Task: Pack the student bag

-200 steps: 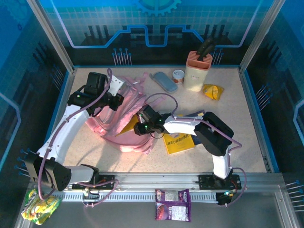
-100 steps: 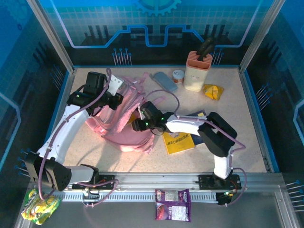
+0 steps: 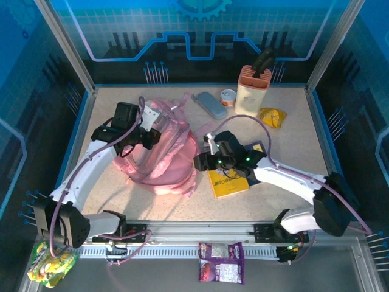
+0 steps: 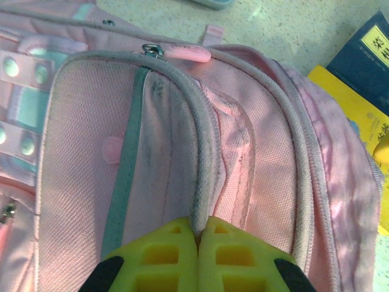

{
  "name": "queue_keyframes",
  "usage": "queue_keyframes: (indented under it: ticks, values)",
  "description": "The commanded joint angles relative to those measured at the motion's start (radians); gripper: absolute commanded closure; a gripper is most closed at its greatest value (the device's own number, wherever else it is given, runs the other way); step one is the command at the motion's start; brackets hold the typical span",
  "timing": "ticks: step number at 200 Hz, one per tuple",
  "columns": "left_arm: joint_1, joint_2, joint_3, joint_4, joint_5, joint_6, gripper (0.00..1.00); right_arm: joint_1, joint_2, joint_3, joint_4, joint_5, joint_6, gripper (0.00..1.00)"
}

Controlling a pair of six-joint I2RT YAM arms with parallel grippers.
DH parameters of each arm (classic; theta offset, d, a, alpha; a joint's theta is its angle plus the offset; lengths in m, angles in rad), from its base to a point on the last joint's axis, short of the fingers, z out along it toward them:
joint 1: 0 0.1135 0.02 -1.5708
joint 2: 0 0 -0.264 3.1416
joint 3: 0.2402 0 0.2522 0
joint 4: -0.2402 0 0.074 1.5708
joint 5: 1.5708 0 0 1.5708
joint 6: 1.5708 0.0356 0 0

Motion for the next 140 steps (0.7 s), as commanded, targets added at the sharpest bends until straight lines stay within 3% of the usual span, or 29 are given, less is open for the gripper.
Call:
queue_keyframes:
  ticks: [1, 55, 75, 89, 112, 140]
  values:
    - [-0.007, -0.015, -0.037, 0.011, 0.024, -0.028, 1.00, -0.053, -0.076, -0.023, -0.162, 0.004, -0.010, 0.36]
    - [-0.023, 0.053, -0.067, 0.017, 0.021, -0.130, 1.00, -0.201, -0.164, -0.027, -0.336, -0.051, -0.006, 0.29]
    - [-0.049, 0.064, -0.092, 0.040, 0.011, -0.164, 0.83, -0.240, -0.171, -0.028, -0.359, -0.080, -0.011, 0.29]
    - [-0.065, 0.065, -0.093, 0.040, 0.016, -0.184, 0.61, -0.252, -0.173, -0.027, -0.365, -0.084, -0.020, 0.28]
    - [-0.089, 0.036, -0.062, 0.021, 0.019, -0.238, 0.47, -0.288, -0.155, -0.033, -0.375, -0.124, -0.012, 0.27]
    - [-0.159, -0.048, -0.071, 0.109, 0.012, -0.411, 0.34, -0.324, -0.145, -0.042, -0.396, -0.143, -0.003, 0.26]
